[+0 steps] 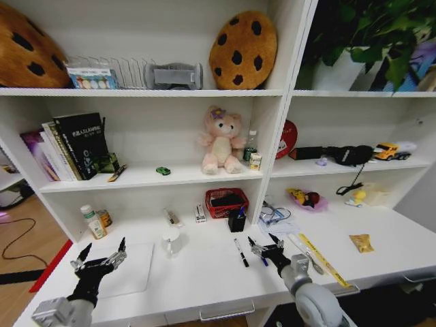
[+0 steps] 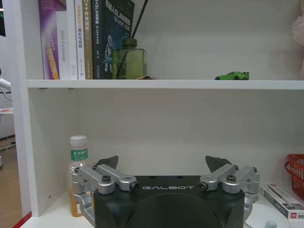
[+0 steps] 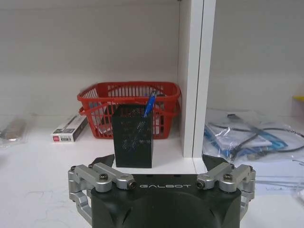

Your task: Organize the objects on the table.

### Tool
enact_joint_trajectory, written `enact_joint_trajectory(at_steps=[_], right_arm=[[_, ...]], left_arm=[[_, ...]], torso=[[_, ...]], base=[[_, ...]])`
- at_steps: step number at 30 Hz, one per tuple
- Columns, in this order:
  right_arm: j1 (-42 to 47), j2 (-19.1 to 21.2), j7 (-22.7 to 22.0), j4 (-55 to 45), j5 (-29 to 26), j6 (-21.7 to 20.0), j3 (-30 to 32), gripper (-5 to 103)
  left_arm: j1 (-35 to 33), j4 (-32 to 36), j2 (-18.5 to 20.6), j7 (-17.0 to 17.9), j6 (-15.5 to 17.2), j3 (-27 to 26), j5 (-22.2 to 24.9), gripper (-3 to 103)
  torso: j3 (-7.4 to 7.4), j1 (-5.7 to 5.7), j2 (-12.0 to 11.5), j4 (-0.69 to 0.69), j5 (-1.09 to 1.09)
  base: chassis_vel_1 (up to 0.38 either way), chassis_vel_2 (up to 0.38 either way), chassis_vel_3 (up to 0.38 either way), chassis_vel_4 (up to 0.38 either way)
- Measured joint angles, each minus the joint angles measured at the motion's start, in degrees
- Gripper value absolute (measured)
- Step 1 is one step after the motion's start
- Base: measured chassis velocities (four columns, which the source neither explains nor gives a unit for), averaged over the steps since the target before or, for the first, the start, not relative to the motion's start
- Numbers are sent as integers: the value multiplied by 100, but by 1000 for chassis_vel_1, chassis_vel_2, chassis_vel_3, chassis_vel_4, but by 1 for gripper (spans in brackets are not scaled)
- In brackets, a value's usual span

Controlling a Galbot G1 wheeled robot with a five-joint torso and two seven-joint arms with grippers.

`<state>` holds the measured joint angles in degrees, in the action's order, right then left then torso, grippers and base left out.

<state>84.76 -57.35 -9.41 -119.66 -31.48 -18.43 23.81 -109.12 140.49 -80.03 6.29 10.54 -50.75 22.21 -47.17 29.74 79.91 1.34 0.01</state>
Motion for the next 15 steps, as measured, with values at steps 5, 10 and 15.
enact_joint_trajectory(at_steps=[5, 10, 15], right_arm=[[-272, 24, -68, 251, -160, -134, -275, 100], [-694, -68, -72, 708, -161, -137, -878, 100], [-1512, -420, -311, 1314, -190, -192, -1630, 103]], left_arm=[[0, 0, 0, -1, 0, 1, 0, 100], [0, 0, 0, -1, 0, 1, 0, 100], [0, 0, 0, -1, 0, 1, 0, 100]], torso=[[1, -1, 0, 1, -2], [1, -1, 0, -1, -2], [1, 0, 0, -1, -2]], base=[[0, 0, 0, 0], [0, 0, 0, 0], [0, 0, 0, 0]])
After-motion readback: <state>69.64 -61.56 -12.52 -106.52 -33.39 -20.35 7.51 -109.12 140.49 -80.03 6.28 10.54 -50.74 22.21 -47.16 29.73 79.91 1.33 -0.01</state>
